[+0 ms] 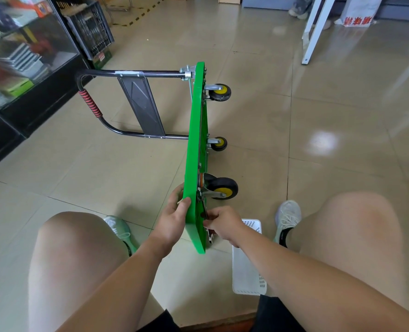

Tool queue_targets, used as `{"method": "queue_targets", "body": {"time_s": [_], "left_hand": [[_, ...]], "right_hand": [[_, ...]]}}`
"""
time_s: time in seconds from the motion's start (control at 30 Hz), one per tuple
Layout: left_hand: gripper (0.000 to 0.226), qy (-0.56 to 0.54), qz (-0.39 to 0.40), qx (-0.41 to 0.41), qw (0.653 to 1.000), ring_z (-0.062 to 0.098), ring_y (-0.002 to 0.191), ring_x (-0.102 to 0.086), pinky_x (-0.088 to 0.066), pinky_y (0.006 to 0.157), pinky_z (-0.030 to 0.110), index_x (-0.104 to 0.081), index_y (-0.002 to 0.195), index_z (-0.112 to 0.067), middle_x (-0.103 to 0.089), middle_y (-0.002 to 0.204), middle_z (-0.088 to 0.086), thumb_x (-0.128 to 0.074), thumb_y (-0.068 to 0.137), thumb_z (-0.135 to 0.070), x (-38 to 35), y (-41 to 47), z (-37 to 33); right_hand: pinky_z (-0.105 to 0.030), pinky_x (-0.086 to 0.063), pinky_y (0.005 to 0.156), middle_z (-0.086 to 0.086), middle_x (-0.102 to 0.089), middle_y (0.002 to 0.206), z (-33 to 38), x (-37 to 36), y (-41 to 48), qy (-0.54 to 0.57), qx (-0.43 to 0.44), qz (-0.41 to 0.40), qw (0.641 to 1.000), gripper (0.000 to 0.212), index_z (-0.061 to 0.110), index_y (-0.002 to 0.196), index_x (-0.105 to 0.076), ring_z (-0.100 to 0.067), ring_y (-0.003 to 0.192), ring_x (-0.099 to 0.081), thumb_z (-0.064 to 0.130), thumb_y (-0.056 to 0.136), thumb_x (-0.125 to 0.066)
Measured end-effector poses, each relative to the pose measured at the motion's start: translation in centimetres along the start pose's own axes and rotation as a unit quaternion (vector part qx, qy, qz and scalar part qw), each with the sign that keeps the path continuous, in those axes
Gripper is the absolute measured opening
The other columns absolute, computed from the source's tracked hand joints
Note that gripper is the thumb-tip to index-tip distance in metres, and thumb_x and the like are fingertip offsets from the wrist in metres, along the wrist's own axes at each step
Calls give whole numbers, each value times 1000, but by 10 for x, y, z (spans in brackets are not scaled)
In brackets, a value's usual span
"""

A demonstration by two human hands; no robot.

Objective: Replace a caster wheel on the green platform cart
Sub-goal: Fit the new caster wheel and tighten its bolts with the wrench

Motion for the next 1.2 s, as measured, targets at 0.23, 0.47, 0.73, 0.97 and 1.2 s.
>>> {"method": "queue_targets", "body": {"time_s": [0.23, 0.47, 0.73, 0.97, 1.2], "left_hand": [[52, -2, 2, -1, 1000, 16, 125, -60, -46, 113, 46, -42, 145, -49, -64, 134, -9, -45, 94, -48, 0, 0, -1], [47, 4, 0, 0, 1000, 15, 123, -61, -47, 111, 42, -43, 138, -54, -65, 131, -9, -44, 92, -47, -1, 0, -3], [51, 7, -3, -3, 1000, 15, 121, -63, -50, 108, 41, -46, 144, -49, -67, 130, -7, -44, 93, -47, 0, 1, 0], [39, 15, -5, -7, 1000, 14, 117, -64, -52, 97, 32, -44, 147, -42, -67, 127, -5, -40, 110, -28, 0, 5, 5], [38, -2, -9, -2, 1000, 12, 116, -66, -50, 99, 31, -47, 142, -43, -72, 121, -9, -40, 111, -22, 1, 6, 4]], "right_hand": [[-42, -56, 96, 8, -78, 96, 2, -3, 0, -13, 18, -12, 1000, 20, 30, 103, -78, -19, 95, -72, 16, 88, -75], [-41, -55, 97, 6, -78, 100, 8, -3, -3, -51, 41, -6, 998, 21, 26, 108, -78, -21, 98, -71, 18, 90, -73], [-42, -57, 96, 2, -77, 101, 12, -8, -18, -16, 27, 12, 999, 23, 24, 112, -77, -22, 99, -71, 19, 89, -72], [-46, -62, 79, -8, -77, 84, 26, 0, -40, 63, -15, 52, 997, 13, 14, 98, -78, -28, 78, -75, 20, 87, -72], [-27, -55, 50, -4, -67, 64, 73, 17, -67, 252, -67, 124, 957, 10, 4, 91, -66, -19, 56, -67, 13, 96, -65]]}}
Point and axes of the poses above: each hand's wrist, its own y-axis towards the middle knuckle, its own x-axis out of the back of the hand, z = x × y, the point moved 2 cm from there along y, towards the middle knuckle
